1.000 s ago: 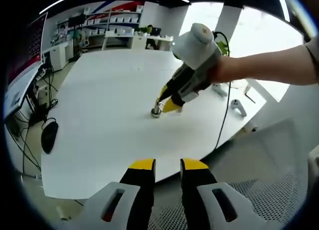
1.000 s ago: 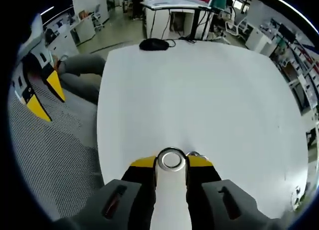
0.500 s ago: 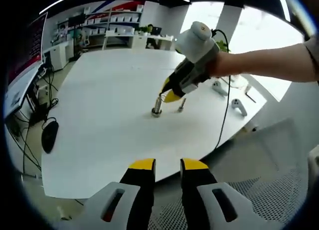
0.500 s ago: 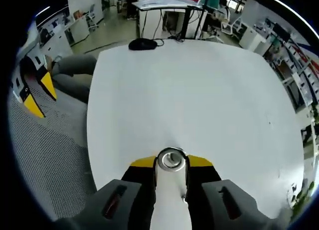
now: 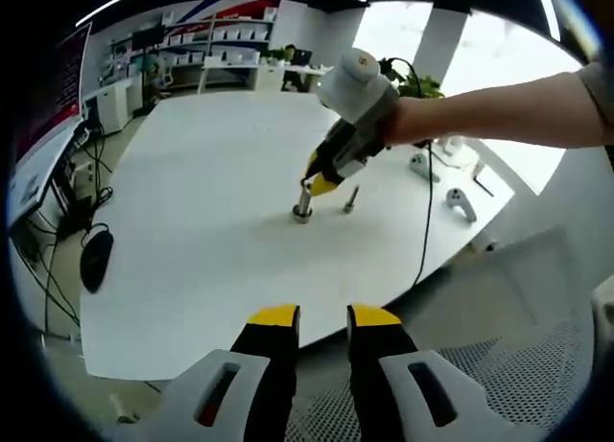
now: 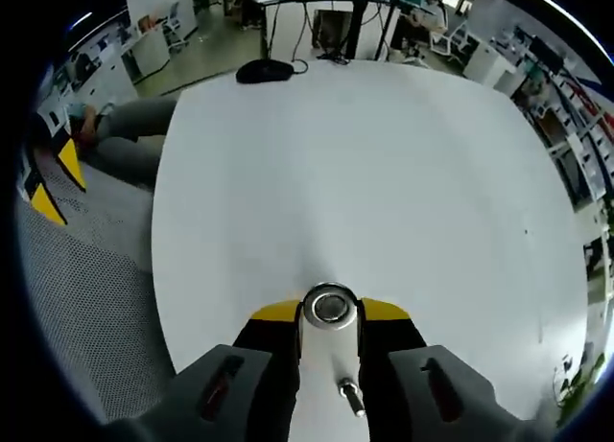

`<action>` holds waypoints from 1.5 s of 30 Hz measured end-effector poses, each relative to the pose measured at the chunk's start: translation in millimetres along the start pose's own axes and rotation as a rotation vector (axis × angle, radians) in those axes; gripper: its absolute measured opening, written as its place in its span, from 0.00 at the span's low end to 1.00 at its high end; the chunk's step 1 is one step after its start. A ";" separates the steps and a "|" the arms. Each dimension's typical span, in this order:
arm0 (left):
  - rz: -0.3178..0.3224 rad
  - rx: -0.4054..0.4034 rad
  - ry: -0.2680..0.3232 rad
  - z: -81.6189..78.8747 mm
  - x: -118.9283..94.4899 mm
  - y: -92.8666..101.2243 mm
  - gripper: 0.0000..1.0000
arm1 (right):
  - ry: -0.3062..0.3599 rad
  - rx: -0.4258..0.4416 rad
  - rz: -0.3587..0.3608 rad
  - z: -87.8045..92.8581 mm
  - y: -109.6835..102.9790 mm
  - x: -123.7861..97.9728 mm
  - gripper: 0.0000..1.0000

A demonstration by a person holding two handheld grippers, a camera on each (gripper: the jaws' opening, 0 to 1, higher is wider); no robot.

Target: Place the washer onto the threaded stud by aligning its center hole with the stud, sliding it down to the base, and recovering from edge contact or off-axis alignment until the washer reaches the visible bottom stop.

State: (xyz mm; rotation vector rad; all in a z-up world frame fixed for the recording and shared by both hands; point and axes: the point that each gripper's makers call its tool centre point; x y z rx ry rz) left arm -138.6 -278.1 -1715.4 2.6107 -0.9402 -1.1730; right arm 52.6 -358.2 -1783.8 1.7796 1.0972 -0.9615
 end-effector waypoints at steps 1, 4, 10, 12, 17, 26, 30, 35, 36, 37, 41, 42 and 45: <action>0.001 0.001 0.000 0.0 0.2 -0.1 0.17 | -0.001 -0.002 -0.001 0.2 0.4 0.4 0.23; 0.001 0.000 0.000 -0.1 0.2 0.0 0.17 | -0.007 0.001 -0.008 1.1 1.0 3.7 0.23; 0.002 0.001 -0.005 0.9 0.3 0.1 0.17 | -0.051 -0.013 -0.024 7.7 -1.3 16.9 0.23; 0.002 0.000 -0.006 1.1 0.3 0.0 0.16 | -0.062 -0.028 -0.029 10.0 -4.0 21.8 0.23; 0.000 -0.003 -0.006 1.3 0.4 -0.5 0.16 | -0.093 -0.029 -0.042 15.4 -5.8 36.6 0.23; -0.001 -0.006 -0.005 1.3 0.3 -0.5 0.16 | -0.114 -0.034 -0.035 20.0 -9.3 53.5 0.26; -0.004 -0.008 -0.002 1.0 0.0 -0.9 0.16 | -0.102 -0.023 -0.029 20.2 -7.5 49.9 0.26; -0.003 -0.006 -0.002 1.0 0.1 -0.7 0.16 | -0.072 -0.014 -0.010 17.4 -5.1 36.5 0.25; -0.003 -0.006 -0.002 1.1 0.1 -0.6 0.16 | -0.063 -0.008 -0.012 16.5 -6.3 33.2 0.25; -0.002 -0.006 -0.002 1.0 0.1 -0.5 0.16 | -0.055 0.006 -0.015 15.7 -7.5 29.1 0.25; -0.001 -0.006 0.002 0.4 0.0 -0.5 0.16 | -0.012 0.017 0.008 13.1 -7.4 14.7 0.26; -0.001 -0.006 0.001 0.5 0.0 -0.5 0.16 | 0.024 0.032 0.017 9.8 -7.9 7.9 0.26; 0.001 -0.006 0.003 0.2 -0.2 -0.3 0.16 | 0.081 0.065 0.041 8.7 -7.7 -10.8 0.26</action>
Point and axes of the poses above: the point that each gripper's makers call its tool centre point, and the gripper's own axes: x roughly forward along the fingers, y roughly to its right, z roughly out of its underside, and after that the axes turned 9 degrees about z, right-handed
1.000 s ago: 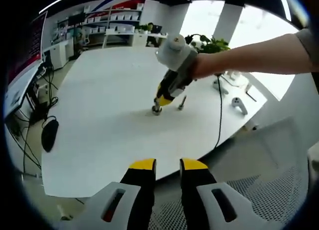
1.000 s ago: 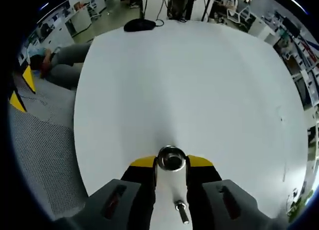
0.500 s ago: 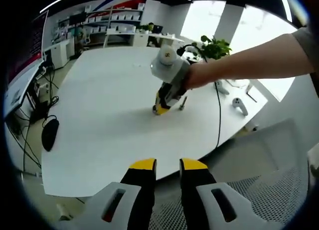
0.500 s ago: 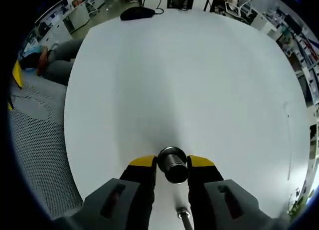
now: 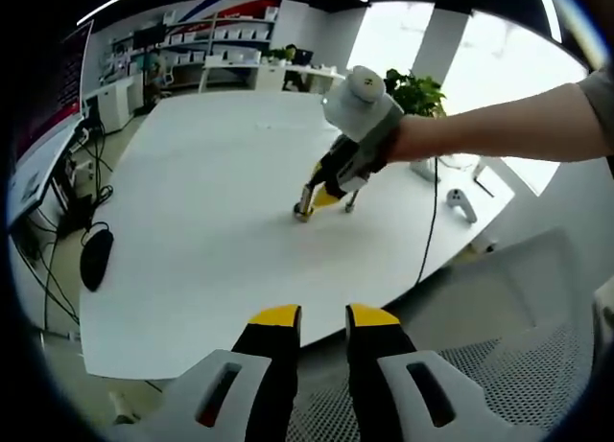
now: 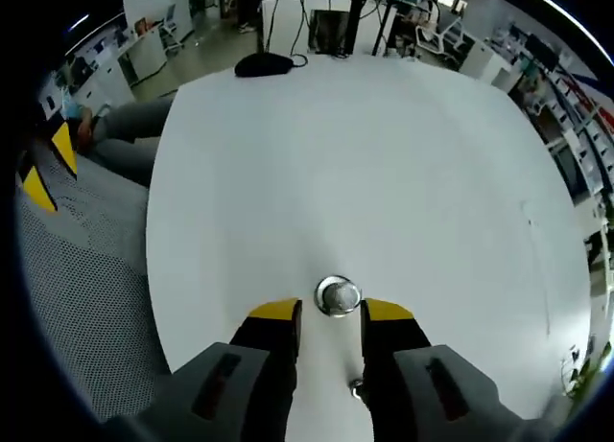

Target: Place the washer onto the threaded stud by aligning its center hole with the stud, sliding it down to the base, and recovering from edge contact or off-axis alignment until the washer reaches the visible bottom stop.

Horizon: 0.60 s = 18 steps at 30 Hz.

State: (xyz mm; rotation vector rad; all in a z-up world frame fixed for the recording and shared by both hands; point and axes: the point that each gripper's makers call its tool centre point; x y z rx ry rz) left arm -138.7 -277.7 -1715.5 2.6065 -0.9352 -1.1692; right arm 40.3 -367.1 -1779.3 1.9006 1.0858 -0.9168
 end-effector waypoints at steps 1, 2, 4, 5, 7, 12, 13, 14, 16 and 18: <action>0.002 0.000 0.002 -0.2 0.0 0.3 0.16 | 0.018 0.011 0.013 1.4 0.5 -9.0 0.26; 0.003 0.000 0.002 -0.2 0.0 0.4 0.16 | 0.052 0.002 0.043 0.1 5.4 -14.2 0.26; 0.005 0.002 0.004 -0.2 0.0 0.8 0.16 | 0.070 0.009 0.086 8.8 12.7 -26.7 0.26; 0.007 0.002 0.003 -0.1 0.1 1.1 0.16 | 0.080 0.025 0.099 11.3 15.5 -31.3 0.26; 0.007 0.004 0.003 -0.2 -0.1 1.4 0.16 | 0.127 0.065 0.149 14.1 27.8 -43.5 0.26; 0.007 0.003 0.009 -1.4 -0.5 1.3 0.16 | 0.176 0.208 0.179 27.8 33.2 -78.0 0.27; 0.006 0.002 0.012 -1.8 -0.9 1.0 0.16 | 0.203 0.223 0.195 30.0 33.2 -88.3 0.27; 0.007 0.002 0.015 -2.1 -1.0 1.1 0.16 | 0.218 0.231 0.208 32.3 33.3 -94.6 0.27; 0.007 0.002 0.018 -2.7 -1.3 1.4 0.16 | 0.227 0.233 0.229 40.6 32.0 -105.8 0.27; 0.007 0.002 0.021 -3.1 -1.6 1.3 0.16 | 0.261 0.234 0.244 47.8 28.8 -118.2 0.27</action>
Point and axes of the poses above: the point that each gripper's makers call its tool centre point, and the gripper's own axes: x roughly forward along the fingers, y roughly to its right, z roughly out of its underside, and after that the axes turned 9 degrees about z, right-handed
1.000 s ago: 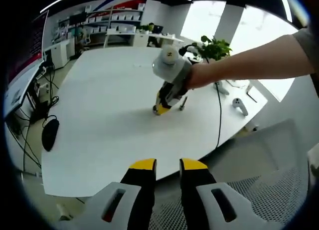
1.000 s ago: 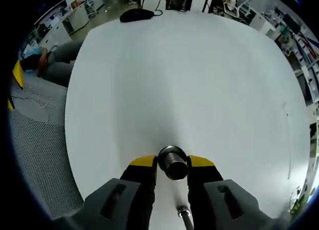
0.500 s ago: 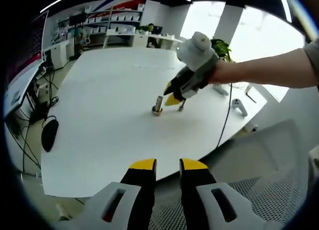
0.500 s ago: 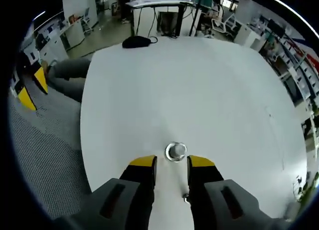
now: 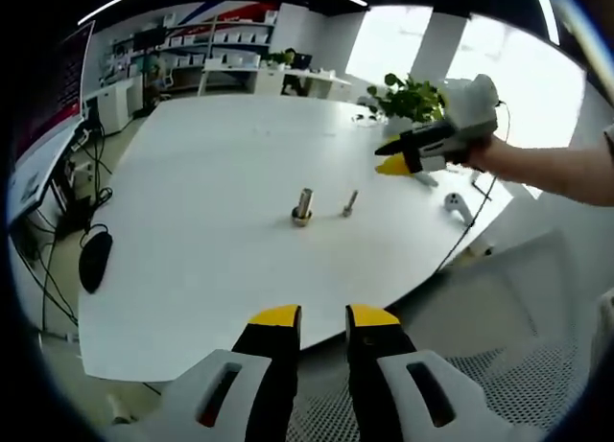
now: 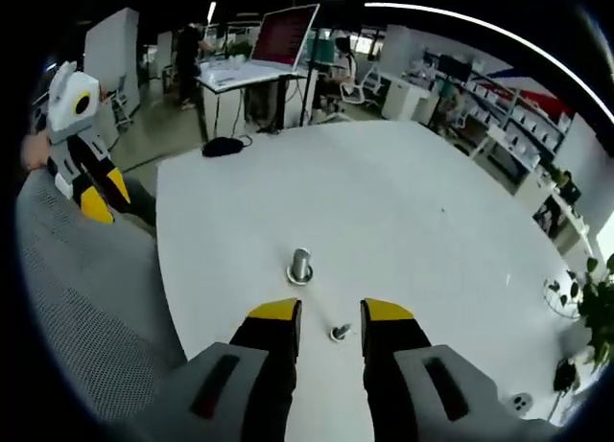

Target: Place the washer onto the threaded stud by aligning its center hole with the stud, sliding it down to the base, and recovering from edge contact or off-axis alignment until the washer reaches the visible bottom stop.

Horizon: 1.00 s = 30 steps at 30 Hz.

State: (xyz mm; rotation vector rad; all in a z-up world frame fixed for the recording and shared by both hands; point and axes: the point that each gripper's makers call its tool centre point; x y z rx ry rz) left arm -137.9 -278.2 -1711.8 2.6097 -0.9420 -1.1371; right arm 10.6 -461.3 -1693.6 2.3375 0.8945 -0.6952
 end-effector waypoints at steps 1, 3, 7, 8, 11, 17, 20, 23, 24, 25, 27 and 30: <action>0.000 0.001 0.002 -0.2 -0.2 0.0 0.16 | 0.007 0.017 0.009 3.5 1.5 -7.7 0.28; 0.001 0.001 0.005 -0.4 -0.6 0.2 0.17 | -0.003 0.079 0.029 9.0 5.6 -18.6 0.29; 0.001 -0.003 0.023 -2.5 -1.9 0.2 0.18 | 0.043 0.208 0.073 13.3 19.4 -48.0 0.30; 0.010 0.000 0.049 -7.6 -2.4 2.1 0.19 | 0.049 0.223 0.092 16.0 24.3 -56.4 0.31; 0.002 -0.004 0.083 -13.2 -4.6 0.3 0.19 | 0.104 0.328 0.102 14.7 26.2 -77.5 0.32; -0.008 -0.007 0.128 -20.4 -7.1 -1.3 0.21 | 0.147 0.424 0.102 34.3 16.5 -111.9 0.33; -0.019 0.005 0.189 -30.8 -12.7 -1.9 0.21 | 0.170 0.493 0.087 41.1 9.0 -123.6 0.33; -0.075 0.016 0.260 -41.8 -21.8 -9.6 0.25 | 0.169 0.514 0.124 49.8 9.7 -129.9 0.33; -0.081 0.013 0.275 -43.5 -23.7 -10.2 0.26 | 0.171 0.537 0.133 50.6 9.9 -131.6 0.33; -0.081 0.005 0.278 -42.8 -24.7 -10.9 0.27 | 0.195 0.588 0.131 47.0 9.1 -134.1 0.33; -0.086 -0.003 0.271 -41.4 -23.9 -12.7 0.28 | 0.208 0.612 0.134 45.4 7.8 -137.9 0.32; -0.099 0.001 0.257 -40.2 -22.9 -13.9 0.28 | 0.215 0.557 0.138 47.3 0.9 -138.6 0.32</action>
Point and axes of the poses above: the point that each gripper's makers call its tool centre point, and the gripper's own axes: x roughly forward along the fingers, y roughly to its right, z roughly out of its underside, and after that the axes turned 9 degrees about z, right-handed
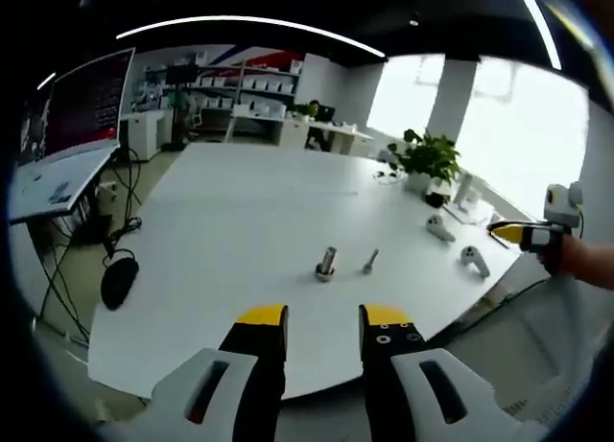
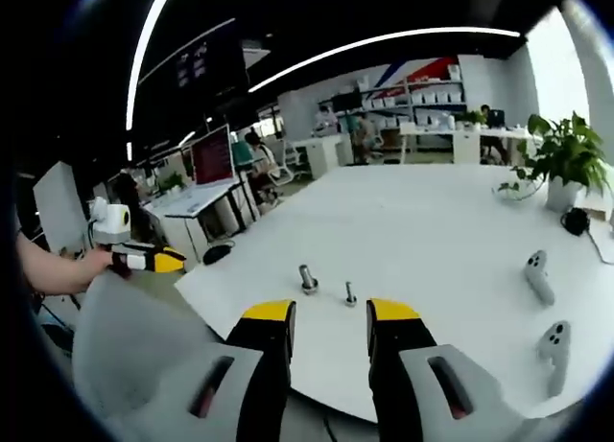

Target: Place the washer onto the threaded stud by aligning its center hole with the stud, sliding it down to the base, and recovering from edge contact or off-axis alignment until the washer reaches the visible bottom stop.

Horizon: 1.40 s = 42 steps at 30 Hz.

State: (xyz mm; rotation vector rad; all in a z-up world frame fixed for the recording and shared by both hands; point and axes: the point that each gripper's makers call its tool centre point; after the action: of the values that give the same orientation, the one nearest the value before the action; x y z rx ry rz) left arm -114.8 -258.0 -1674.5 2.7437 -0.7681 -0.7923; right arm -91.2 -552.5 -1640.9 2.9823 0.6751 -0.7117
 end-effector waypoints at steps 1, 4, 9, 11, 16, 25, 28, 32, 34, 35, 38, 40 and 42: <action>-0.003 0.010 0.003 -1.3 -0.2 0.2 0.27 | -0.005 -0.015 -0.009 2.4 -2.4 -0.2 0.31; -0.022 0.026 0.013 -4.2 -2.1 -3.3 0.27 | -0.023 0.001 -0.031 8.7 -7.8 -4.0 0.31; -0.041 0.030 0.028 -6.3 -4.7 -4.3 0.26 | -0.005 0.021 -0.033 14.8 -6.3 -2.0 0.31; -0.050 0.029 0.033 -7.2 -5.5 -5.2 0.26 | 0.007 0.064 -0.054 11.3 -7.5 -2.1 0.31; -0.054 0.018 0.031 -4.7 -6.1 -6.0 0.26 | -0.041 0.014 -0.096 22.4 -17.6 0.5 0.30; -0.029 0.009 0.032 -4.5 -4.5 -3.9 0.25 | -0.020 0.029 -0.025 18.0 -5.0 -0.1 0.30; -0.016 -0.010 0.041 -4.0 -4.4 -3.3 0.25 | -0.001 -0.007 0.017 12.4 -1.4 -3.3 0.28; 0.005 -0.009 0.013 -0.7 -1.2 -0.6 0.25 | 0.016 -0.045 0.048 9.3 0.2 -3.7 0.27; 0.012 -0.002 0.029 -3.1 -2.1 1.2 0.25 | 0.006 -0.035 0.023 11.4 -2.4 -2.1 0.28; 0.012 0.000 0.036 -3.7 -2.8 1.5 0.25 | -0.014 -0.014 0.007 15.9 -4.0 -1.3 0.30; 0.012 -0.008 0.042 -4.7 -2.7 0.8 0.25 | -0.108 0.008 -0.008 35.0 -5.0 1.9 0.32; 0.020 -0.003 0.047 -6.3 -2.1 2.1 0.25 | -0.105 -0.002 0.000 33.8 -3.0 3.5 0.32; 0.021 -0.001 0.046 -6.2 -2.0 2.4 0.24 | -0.097 0.028 0.003 32.3 -0.4 2.7 0.32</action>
State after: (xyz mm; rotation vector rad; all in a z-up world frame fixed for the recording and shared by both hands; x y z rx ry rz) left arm -113.9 -258.8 -1667.7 2.7379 -0.7861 -0.7230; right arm -103.0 -554.2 -1671.0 2.9499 0.6608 -0.8656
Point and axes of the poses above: the point that each gripper's makers call its tool centre point, and the gripper's own axes: x roughly forward along the fingers, y roughly to its right, z roughly out of its underside, and after that the axes turned 9 degrees about z, right-handed
